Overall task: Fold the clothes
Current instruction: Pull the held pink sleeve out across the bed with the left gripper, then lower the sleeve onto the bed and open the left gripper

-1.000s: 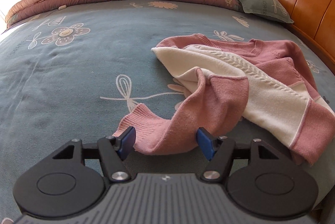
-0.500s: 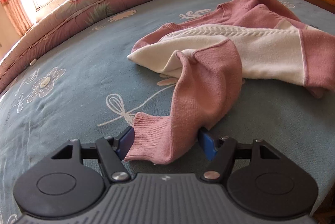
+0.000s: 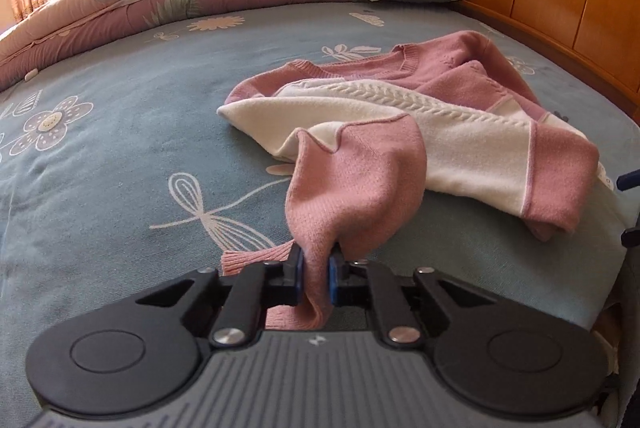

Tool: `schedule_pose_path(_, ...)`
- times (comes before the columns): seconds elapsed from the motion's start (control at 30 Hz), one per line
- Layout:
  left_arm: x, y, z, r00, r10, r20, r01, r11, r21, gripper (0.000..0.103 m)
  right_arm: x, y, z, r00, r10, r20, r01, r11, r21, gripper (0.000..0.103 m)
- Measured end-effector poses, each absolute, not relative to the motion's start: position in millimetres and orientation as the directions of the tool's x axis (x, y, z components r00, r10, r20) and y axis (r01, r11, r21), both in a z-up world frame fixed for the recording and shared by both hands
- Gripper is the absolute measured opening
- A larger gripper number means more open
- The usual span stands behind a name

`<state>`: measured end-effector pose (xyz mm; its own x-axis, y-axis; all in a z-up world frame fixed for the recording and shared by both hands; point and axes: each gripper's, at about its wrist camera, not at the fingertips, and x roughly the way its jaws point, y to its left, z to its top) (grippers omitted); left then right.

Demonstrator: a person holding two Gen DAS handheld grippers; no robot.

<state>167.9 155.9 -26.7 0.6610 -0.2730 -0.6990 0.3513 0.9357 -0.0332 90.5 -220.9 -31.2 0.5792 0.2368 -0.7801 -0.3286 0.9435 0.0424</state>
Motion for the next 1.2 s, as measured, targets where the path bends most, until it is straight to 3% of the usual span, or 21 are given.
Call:
schedule_pose_path(0.13,160,191,1,0.699,-0.246,-0.671,0.267,0.961,-0.073,0.009,88,-222,-29,0.586,0.24,-0.774,-0.327,0.944,0.045,0.103)
schedule_pose_path(0.5,174,312,21,0.695,0.079,-0.714,-0.113,0.994,0.001,0.01,84,-214,-25,0.593,0.241,-0.768,-0.337,0.941,0.035,0.103)
schedule_pose_path(0.67,202,350,10,0.636,0.177,-0.751,-0.279,0.96,-0.01,0.022,84,-205,-26,0.588,0.229,-0.776,-0.34,0.94,0.02,0.103)
schedule_pose_path(0.73,213,366,6,0.607,0.212,-0.766,-0.344,0.939,-0.012,0.023,83,-201,-26,0.585,0.226,-0.779,-0.347,0.938,0.012,0.103)
schedule_pose_path(1.0,193,384,-4,0.629,0.218,-0.747,-0.454,0.882,-0.124,0.044,85,-194,-25,0.577,0.218,-0.787,-0.359,0.934,-0.004,0.103)
schedule_pose_path(1.2,163,413,-43,0.69,-0.066,-0.721,-0.507,0.667,-0.546,0.048,89,-182,-30,0.557,0.238,-0.795,-0.391,0.92,0.001,0.103)
